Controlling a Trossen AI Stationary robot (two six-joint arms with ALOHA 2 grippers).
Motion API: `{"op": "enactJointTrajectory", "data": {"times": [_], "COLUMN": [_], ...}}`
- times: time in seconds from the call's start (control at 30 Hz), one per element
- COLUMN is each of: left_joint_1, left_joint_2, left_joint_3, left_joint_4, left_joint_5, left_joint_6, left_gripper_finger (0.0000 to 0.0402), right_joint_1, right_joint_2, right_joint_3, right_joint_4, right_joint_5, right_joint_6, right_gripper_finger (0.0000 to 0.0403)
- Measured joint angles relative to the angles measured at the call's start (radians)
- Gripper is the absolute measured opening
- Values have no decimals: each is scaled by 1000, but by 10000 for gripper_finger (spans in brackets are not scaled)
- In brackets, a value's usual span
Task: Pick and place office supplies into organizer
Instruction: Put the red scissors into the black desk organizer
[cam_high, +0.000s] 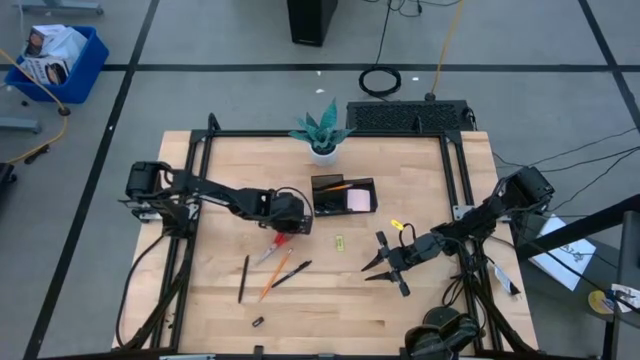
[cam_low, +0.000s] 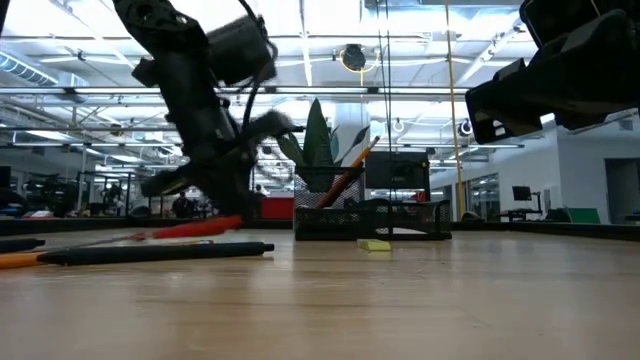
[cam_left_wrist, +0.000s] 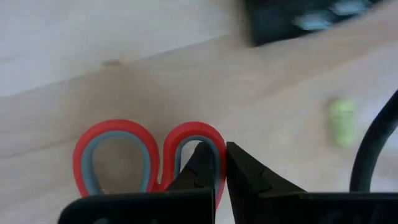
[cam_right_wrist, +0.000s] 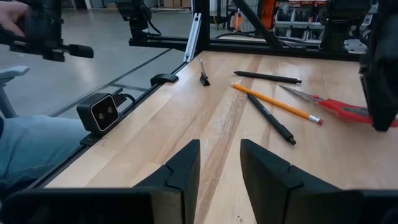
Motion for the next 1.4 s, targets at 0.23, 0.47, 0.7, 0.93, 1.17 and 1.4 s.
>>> {"op": "enactJointTrajectory", "data": {"times": [0.23, 0.47, 0.7, 0.93, 1.17, 1.4], "left_joint_1": [-31, -73, -113, -134, -152, -147], "left_joint_2": [-34, -86, -176, -238, -289, -290], "left_joint_3": [4, 1, 0, 8, -2, 2], "left_joint_4": [125, 202, 243, 376, 469, 607], "left_joint_5": [-11, -72, -210, -315, -430, -466], "left_joint_6": [34, 96, 214, 336, 538, 723], "left_gripper_finger": [34, 29, 12, 39, 17, 33], "right_joint_1": [0, 0, 0, 0, 0, 0], "right_joint_2": [0, 0, 0, 0, 0, 0], "right_joint_3": [0, 0, -1, 0, 1, 0], "right_joint_4": [-17, -22, -27, -31, -23, -9], "right_joint_5": [0, 0, 0, 3, 4, 3], "right_joint_6": [13, 24, 32, 32, 32, 30], "right_gripper_finger": [103, 102, 102, 102, 102, 102]}}
